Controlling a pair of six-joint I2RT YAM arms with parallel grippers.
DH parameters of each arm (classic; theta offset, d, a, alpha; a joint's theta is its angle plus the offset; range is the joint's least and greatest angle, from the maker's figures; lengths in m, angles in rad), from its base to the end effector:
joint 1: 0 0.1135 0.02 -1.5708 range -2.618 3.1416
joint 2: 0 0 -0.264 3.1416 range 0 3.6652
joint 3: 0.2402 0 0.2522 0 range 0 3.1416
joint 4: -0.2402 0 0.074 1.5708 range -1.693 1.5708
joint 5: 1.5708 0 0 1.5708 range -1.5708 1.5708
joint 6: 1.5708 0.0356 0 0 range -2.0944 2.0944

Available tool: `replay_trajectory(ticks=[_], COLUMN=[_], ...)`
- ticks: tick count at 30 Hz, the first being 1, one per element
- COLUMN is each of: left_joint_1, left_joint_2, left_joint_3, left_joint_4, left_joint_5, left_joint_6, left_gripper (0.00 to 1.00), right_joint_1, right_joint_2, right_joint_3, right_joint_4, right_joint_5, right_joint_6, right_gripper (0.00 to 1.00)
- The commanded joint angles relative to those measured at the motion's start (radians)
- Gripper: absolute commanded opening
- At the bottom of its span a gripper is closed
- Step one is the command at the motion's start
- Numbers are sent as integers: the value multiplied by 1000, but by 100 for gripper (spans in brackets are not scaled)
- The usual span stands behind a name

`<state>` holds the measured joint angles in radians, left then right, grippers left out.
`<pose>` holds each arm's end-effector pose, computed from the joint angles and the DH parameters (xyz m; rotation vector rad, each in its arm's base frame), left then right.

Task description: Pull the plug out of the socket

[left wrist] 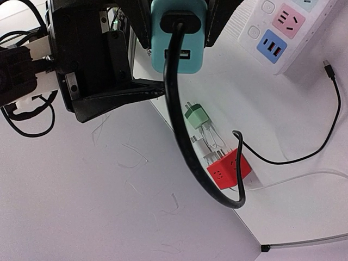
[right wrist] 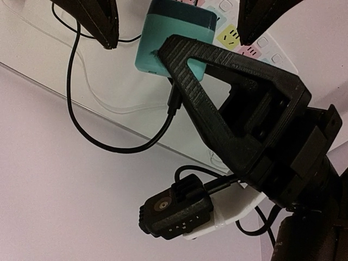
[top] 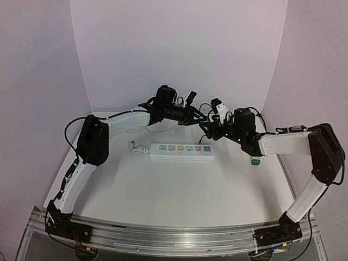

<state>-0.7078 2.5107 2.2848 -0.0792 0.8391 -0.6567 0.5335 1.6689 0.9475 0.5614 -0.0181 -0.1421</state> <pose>0.4224 -0.3963 0.2435 0.7212 2.0275 -1.6540 0.3248 0.1926 0.2420 -0.5894 1.6375 0.3036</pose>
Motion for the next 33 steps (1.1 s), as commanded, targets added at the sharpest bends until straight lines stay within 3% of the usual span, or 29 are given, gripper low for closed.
replay_trajectory(ticks=[1, 11, 21, 24, 25, 26, 28, 29, 33], left_joint_1=[-4, -3, -4, -3, -2, -1, 4, 10, 38], left_joint_2=[-84, -81, -81, -81, -81, -81, -82, -83, -94], left_joint_3=[53, 45, 40, 40, 44, 49, 60, 67, 86], left_joint_4=[27, 47, 38, 32, 21, 8, -25, -36, -75], left_joint_5=[30, 39, 44, 43, 35, 26, 0, -14, -71], left_joint_6=[-13, -38, -33, -16, -2, 14, 50, 75, 187], left_gripper=[0, 0, 0, 1, 8, 23, 83, 95, 100], right_joint_1=[6, 5, 5, 5, 5, 6, 4, 4, -10], right_joint_2=[43, 93, 87, 80, 77, 73, 64, 59, 49], right_joint_3=[68, 87, 85, 71, 64, 57, 43, 38, 51], right_joint_4=[60, 63, 68, 67, 66, 63, 48, 28, -101], right_joint_5=[45, 49, 81, 127, 143, 160, 198, 223, 297], right_joint_6=[-24, -19, 10, 48, 61, 75, 99, 110, 147], right_gripper=[70, 61, 6, 0, 0, 0, 0, 0, 0])
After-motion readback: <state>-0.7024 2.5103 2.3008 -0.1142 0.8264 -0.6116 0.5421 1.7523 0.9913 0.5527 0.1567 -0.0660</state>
